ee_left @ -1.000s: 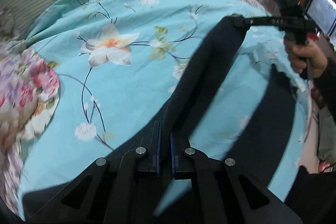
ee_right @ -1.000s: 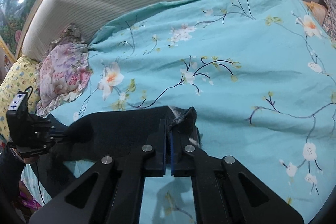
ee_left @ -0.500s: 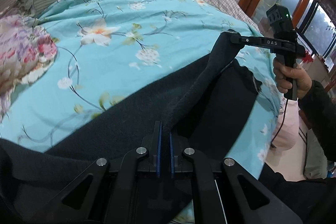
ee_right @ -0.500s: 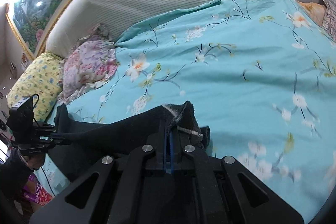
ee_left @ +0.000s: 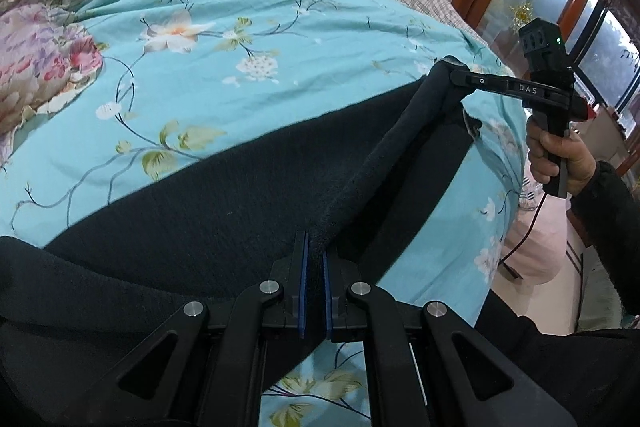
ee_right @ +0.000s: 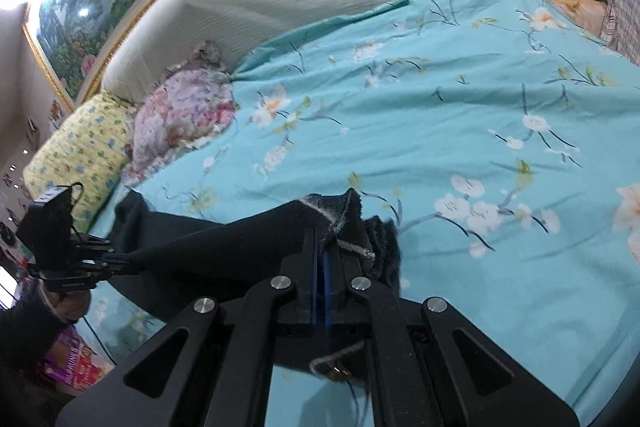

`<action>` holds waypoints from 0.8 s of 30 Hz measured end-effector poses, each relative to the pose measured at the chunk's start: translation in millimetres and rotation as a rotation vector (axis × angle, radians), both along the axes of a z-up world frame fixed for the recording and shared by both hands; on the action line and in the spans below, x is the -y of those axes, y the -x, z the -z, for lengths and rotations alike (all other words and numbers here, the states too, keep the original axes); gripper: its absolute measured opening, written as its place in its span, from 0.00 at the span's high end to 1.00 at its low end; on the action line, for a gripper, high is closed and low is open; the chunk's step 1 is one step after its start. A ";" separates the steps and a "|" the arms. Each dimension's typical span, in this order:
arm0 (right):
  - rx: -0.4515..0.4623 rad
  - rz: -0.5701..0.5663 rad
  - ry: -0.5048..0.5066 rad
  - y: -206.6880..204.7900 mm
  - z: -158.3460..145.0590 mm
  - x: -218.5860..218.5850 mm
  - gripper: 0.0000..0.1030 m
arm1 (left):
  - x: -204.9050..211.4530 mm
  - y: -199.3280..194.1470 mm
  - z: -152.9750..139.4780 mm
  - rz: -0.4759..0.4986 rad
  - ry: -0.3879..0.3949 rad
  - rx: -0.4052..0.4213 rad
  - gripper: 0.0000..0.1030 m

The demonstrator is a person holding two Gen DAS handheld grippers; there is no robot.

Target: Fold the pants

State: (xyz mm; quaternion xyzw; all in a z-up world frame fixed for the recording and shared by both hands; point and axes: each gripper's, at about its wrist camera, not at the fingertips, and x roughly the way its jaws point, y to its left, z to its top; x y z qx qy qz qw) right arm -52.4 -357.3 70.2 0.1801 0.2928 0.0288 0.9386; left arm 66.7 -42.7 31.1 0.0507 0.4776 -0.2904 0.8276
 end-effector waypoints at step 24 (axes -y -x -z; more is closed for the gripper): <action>0.009 0.137 0.054 54.7 2.3 -1.8 0.51 | -18.6 28.8 28.5 -0.167 0.115 -0.113 0.54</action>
